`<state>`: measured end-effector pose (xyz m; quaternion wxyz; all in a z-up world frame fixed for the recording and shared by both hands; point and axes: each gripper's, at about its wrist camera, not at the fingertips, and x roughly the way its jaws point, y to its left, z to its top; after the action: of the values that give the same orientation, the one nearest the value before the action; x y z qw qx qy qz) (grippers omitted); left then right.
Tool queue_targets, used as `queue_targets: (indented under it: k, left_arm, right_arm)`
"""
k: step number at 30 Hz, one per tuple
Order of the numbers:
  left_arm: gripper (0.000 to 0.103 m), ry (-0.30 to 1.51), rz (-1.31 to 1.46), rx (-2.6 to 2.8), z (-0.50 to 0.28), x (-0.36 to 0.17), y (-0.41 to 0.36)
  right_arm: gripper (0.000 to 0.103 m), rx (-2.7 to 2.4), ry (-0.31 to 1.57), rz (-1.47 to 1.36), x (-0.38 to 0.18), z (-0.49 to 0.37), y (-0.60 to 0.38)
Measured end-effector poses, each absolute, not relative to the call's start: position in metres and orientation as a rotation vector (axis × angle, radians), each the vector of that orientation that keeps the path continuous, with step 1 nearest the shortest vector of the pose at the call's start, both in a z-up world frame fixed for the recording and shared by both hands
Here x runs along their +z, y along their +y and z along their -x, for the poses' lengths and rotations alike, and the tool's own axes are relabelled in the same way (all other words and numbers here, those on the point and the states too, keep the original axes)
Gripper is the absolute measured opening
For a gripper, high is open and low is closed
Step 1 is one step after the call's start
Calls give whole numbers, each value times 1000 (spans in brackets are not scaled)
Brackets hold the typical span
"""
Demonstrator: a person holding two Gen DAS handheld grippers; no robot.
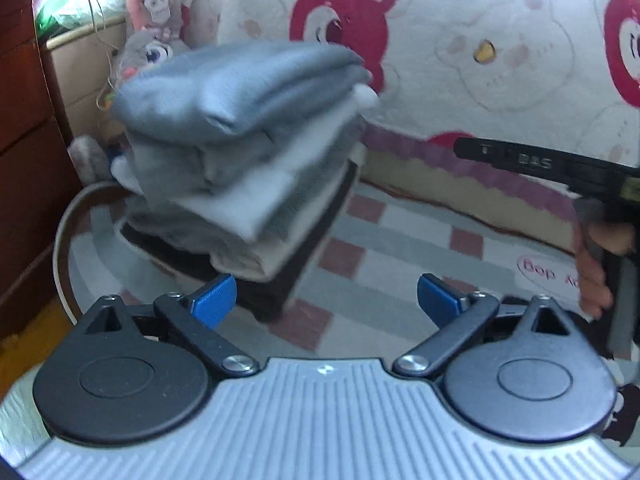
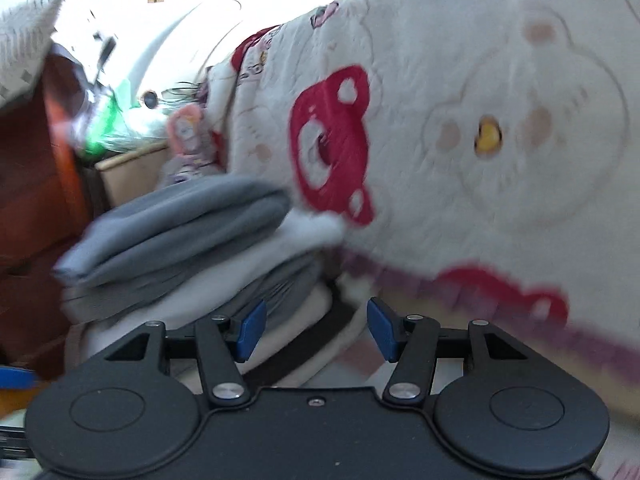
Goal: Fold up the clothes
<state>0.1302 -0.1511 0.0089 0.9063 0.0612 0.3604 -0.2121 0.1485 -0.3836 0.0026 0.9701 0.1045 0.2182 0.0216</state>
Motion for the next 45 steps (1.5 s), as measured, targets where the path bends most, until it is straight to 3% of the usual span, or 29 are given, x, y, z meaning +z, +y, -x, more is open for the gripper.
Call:
queue_targets:
  k: [14, 45]
  left_arm:
    - [98, 807, -151, -402, -66, -10, -173]
    - [101, 778, -223, -417, -29, -6, -203]
  right_arm:
    - [67, -10, 533, -328, 5, -6, -370]
    - [67, -31, 535, -283, -3, 25, -361]
